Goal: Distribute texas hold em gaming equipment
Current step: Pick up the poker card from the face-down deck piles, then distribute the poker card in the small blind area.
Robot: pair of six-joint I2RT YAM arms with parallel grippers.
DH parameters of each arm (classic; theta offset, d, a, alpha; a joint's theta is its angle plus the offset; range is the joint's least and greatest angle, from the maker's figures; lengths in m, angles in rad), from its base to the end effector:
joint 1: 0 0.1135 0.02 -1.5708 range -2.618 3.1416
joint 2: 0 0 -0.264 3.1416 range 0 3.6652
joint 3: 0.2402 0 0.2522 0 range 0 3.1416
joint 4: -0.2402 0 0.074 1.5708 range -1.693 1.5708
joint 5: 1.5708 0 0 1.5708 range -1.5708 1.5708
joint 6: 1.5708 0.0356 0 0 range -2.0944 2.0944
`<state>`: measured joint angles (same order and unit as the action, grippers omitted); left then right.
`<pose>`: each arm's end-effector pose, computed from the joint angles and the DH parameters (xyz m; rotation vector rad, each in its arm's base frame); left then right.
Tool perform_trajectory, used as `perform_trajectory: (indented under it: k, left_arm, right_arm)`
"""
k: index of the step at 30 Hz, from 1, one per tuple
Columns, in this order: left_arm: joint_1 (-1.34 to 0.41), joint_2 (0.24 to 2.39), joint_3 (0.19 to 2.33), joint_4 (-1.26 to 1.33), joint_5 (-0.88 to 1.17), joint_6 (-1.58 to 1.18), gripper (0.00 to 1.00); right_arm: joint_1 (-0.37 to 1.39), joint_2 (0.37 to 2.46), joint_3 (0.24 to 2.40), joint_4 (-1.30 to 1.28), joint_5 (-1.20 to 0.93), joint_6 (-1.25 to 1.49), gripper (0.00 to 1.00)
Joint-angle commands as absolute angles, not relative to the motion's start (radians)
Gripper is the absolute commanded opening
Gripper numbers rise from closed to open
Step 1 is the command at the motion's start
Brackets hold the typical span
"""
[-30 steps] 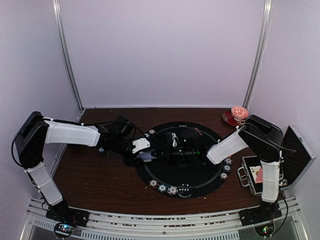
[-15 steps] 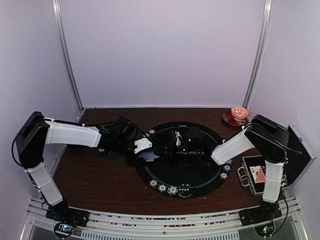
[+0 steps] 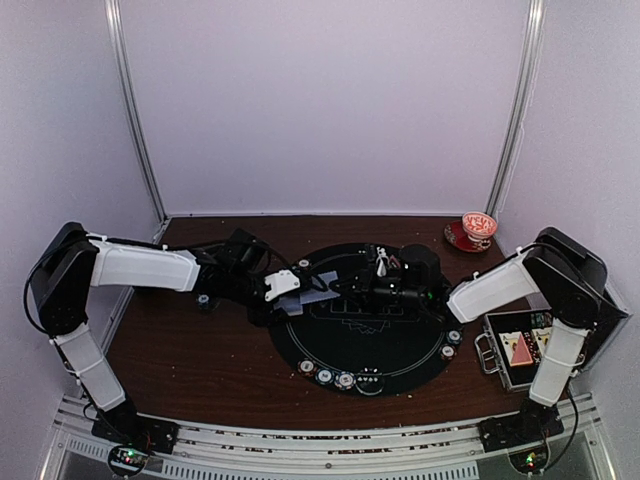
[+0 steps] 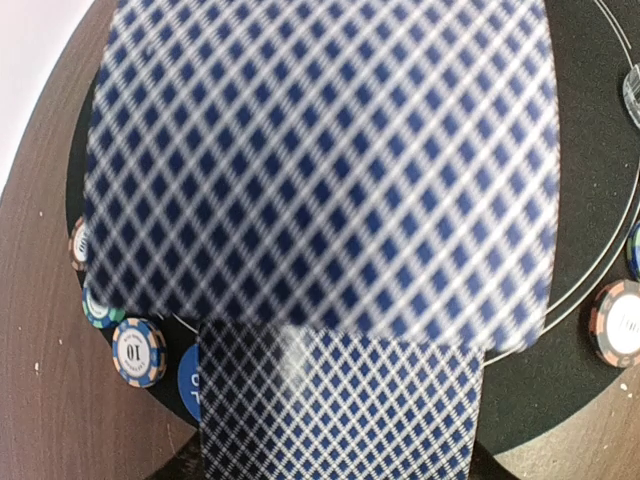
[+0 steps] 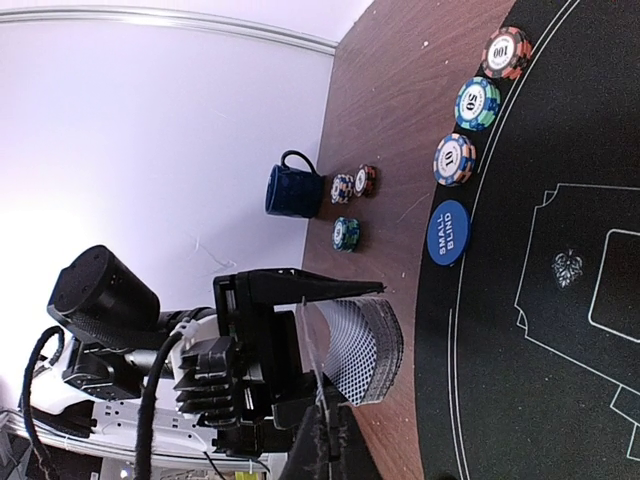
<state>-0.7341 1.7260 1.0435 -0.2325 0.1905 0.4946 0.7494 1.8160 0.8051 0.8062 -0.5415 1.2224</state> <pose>0.2592 -0.2429 0.1800 1.5028 1.9899 -0.3377 0.2564 0.2637 0.1727 0.0314 2.1855 1.7732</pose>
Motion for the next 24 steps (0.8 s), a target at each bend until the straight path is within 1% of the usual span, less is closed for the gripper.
perform_trajectory:
  k: [1,7,12,19,24]
  left_arm:
    - [-0.723,1.735,1.062,-0.251,0.189,0.485,0.6]
    - [-0.707,1.724,1.069,-0.282,0.193,0.495,0.59]
    - [-0.684,1.703,1.072,-0.295,0.197,0.496,0.59]
    - [-0.661,1.689,1.07,-0.294,0.205,0.494,0.59]
    - [-0.641,1.684,1.074,-0.293,0.212,0.487,0.59]
  right_arm:
    - [0.738,1.805,0.781,0.844,-0.524,1.219,0.0]
    - [0.705,1.821,0.807,0.816,-0.464,1.22,0.0]
    - [0.66,1.913,0.926,0.741,-0.426,1.204,0.0]
    - [0.623,2.083,1.079,0.733,-0.452,1.225,0.0]
    - [0.627,2.128,1.059,0.787,-0.525,1.254,0.0]
